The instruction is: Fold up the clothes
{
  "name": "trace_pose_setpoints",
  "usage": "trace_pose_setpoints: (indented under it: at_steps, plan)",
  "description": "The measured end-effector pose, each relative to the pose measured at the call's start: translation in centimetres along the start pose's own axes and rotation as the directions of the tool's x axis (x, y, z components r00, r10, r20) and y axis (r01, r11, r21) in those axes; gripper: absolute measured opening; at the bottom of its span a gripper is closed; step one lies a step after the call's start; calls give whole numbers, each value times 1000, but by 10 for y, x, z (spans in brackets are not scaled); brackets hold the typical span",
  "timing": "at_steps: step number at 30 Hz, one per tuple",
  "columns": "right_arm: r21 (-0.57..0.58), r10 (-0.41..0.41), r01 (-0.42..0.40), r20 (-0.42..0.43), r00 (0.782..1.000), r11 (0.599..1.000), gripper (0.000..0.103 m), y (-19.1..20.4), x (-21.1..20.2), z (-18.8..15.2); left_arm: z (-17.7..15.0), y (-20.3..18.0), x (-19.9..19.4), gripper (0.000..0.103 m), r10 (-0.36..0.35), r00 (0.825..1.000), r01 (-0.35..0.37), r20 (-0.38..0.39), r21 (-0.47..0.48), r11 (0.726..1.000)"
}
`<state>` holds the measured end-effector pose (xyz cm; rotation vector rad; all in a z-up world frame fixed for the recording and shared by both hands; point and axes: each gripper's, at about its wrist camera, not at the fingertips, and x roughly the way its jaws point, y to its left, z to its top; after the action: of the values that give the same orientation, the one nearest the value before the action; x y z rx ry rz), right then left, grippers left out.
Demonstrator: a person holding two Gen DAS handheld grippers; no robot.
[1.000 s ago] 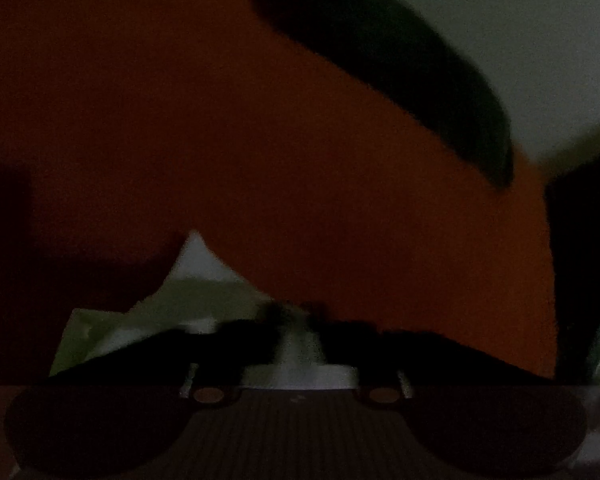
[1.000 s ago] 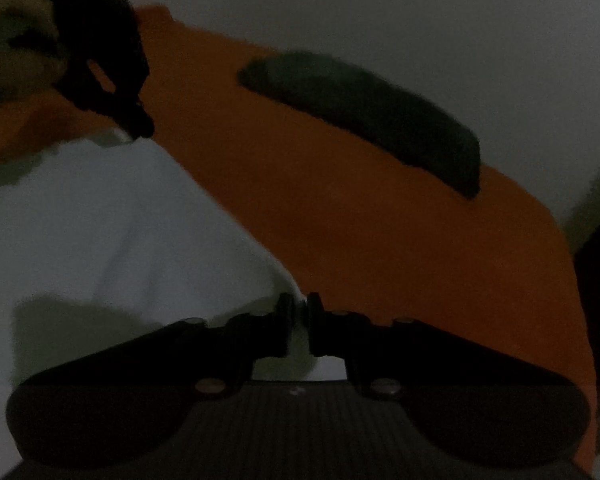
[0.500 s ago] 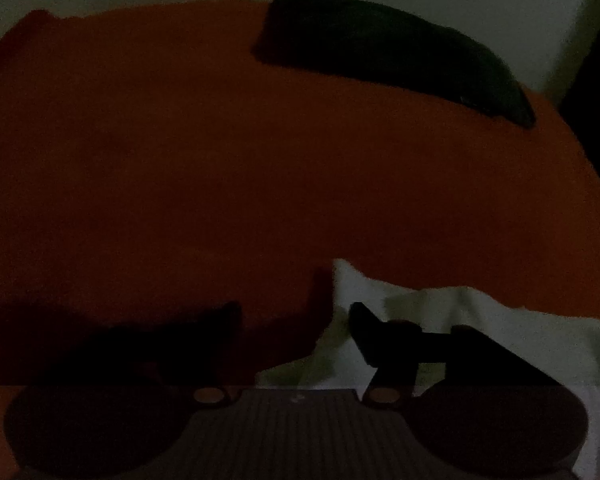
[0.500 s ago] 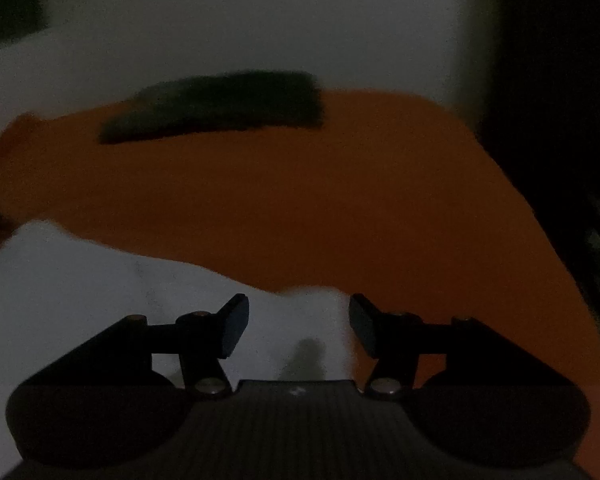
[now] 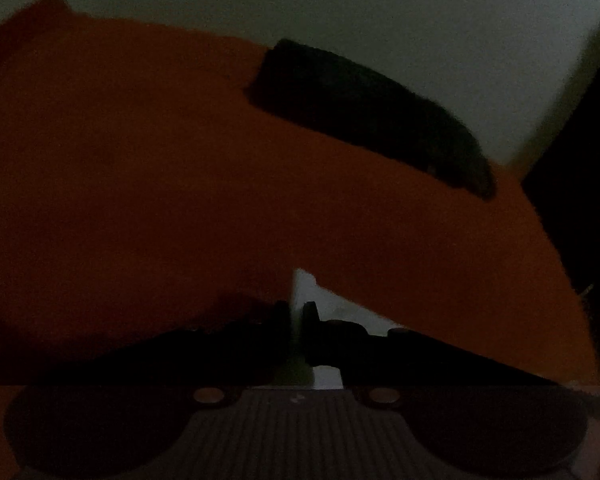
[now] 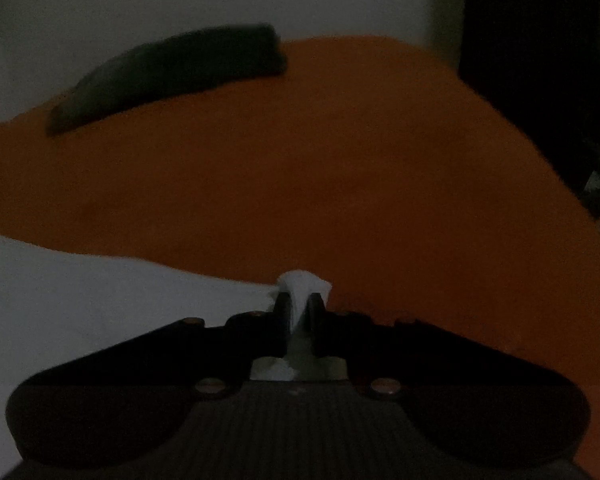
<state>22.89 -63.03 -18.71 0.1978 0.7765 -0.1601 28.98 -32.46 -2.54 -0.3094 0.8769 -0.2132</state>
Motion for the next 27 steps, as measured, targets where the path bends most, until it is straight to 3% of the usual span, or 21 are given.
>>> trace_pose_setpoints:
  at_steps: [3,7,9,10,12,14,16,19,23,27]
  plan:
    - [36,-39,37,69,997,999,10,-2,-5,-1,4,-8,23,6,28,999,-28,-39,14,1000]
    - [165,-33,31,13,999,986,10,-12,18,-2,0,-13,56,5,128,989,-130,-67,-25,991]
    - [197,-18,13,23,1000,980,11,-13,21,-6,-3,-13,61,4,120,990,-123,-76,-35,992]
    - [186,-15,12,17,1000,982,12,-9,23,-7,-7,-16,58,4,103,992,-106,-72,-38,994]
    - [140,-26,24,13,1000,990,26,-6,19,-4,-7,-13,46,6,58,996,-60,-65,-27,998]
    - [59,-62,58,56,997,997,33,4,-7,-3,-12,-25,24,8,45,998,-45,-32,18,999]
    - [-55,-88,94,110,990,994,33,21,-36,-5,-24,-44,-8,8,17,1000,-16,-9,88,996]
    - [-206,-17,41,113,993,978,36,59,-91,-30,-67,-89,-61,11,-46,999,50,-26,192,980]
    - [-162,136,-130,31,990,978,48,99,-145,-94,-161,-130,-107,14,-88,990,112,-107,245,963]
    - [-107,190,-190,-14,982,976,48,132,-168,-147,-227,-142,-112,14,-32,986,73,-161,260,963]
